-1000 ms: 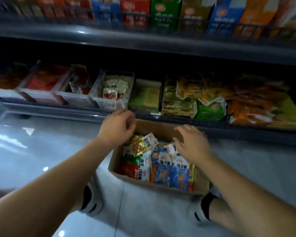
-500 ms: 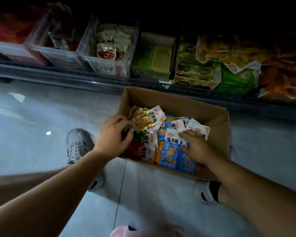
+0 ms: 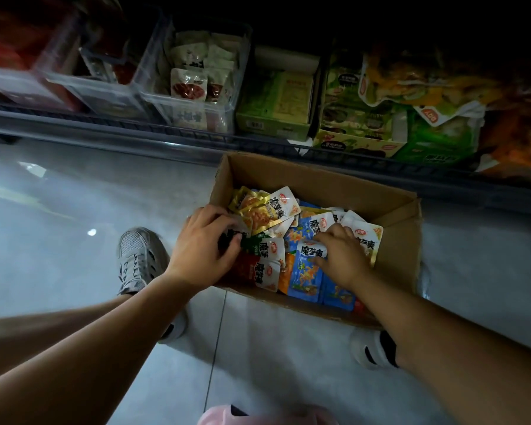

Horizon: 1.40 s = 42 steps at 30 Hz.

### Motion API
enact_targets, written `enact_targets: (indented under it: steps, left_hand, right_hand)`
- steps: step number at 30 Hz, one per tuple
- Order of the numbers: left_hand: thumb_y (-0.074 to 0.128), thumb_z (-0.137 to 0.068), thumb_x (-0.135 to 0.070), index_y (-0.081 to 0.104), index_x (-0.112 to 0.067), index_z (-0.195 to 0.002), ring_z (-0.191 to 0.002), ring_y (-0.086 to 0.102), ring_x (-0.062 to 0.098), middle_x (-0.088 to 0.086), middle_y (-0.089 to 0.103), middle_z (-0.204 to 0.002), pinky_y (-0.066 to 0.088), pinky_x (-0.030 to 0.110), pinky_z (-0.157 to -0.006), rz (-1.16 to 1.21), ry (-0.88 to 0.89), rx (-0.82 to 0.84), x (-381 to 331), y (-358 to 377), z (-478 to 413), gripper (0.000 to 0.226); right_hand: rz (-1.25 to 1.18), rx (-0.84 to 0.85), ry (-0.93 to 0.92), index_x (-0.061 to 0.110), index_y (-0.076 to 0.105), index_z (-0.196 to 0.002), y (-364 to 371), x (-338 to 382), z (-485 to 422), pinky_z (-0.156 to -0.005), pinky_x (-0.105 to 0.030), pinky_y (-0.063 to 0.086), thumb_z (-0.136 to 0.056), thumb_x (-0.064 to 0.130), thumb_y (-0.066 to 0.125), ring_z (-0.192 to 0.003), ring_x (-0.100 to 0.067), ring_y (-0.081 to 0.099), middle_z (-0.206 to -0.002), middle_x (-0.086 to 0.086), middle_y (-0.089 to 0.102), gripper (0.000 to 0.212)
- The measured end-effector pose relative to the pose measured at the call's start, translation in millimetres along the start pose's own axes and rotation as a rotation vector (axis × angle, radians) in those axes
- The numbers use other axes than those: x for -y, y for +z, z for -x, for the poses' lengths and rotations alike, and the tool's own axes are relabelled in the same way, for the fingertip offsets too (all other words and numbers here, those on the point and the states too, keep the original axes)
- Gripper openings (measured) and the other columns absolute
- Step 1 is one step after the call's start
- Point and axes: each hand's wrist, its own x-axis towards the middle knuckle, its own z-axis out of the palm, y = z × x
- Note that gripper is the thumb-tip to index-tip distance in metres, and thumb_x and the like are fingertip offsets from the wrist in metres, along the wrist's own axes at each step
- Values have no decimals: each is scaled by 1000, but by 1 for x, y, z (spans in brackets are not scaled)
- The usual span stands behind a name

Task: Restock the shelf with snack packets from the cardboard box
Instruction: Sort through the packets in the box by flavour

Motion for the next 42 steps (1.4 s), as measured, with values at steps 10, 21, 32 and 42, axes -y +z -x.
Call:
enact_targets:
  steps: [10,21,32,42]
  left_hand:
    - [63,-94,-39,65,-19,-126,-121,56,26,5,61,-128,40,43,-108,-1,-21,15,-33,-11,-10,38]
    - [76,-91,-31,52,-25,-139,-111,71,10,-6,71,-127,61,31,-88,847,-435,500,-75,-2,-25,54]
    - [64,-99,-15,66,-11,-116,-92,77,18,6,78,-106,61,24,-64,1035,-681,178,-43,0,-10,17]
    - [66,-98,-19,66,-18,-113,-95,77,18,2,78,-106,64,34,-74,980,-703,188,-42,6,-10,15]
  right_hand:
    - [-118,-156,-104,24,66,-105,-72,-1,13,-69,-39,52,-103,24,50,-82,-23,63,-94,0,70,16]
    - [-734,-44,-95,29,68,-100,-131,47,20,-64,-38,63,-99,14,61,-75,-22,73,-94,1,70,16]
    - [96,233,124,21,38,-150,-41,-40,2,-110,-37,39,-92,27,68,-136,-30,41,-150,-10,43,65]
    - [-55,109,-29,28,60,-108,-40,-40,9,-86,-34,46,-99,16,54,-105,-24,57,-117,-1,56,16]
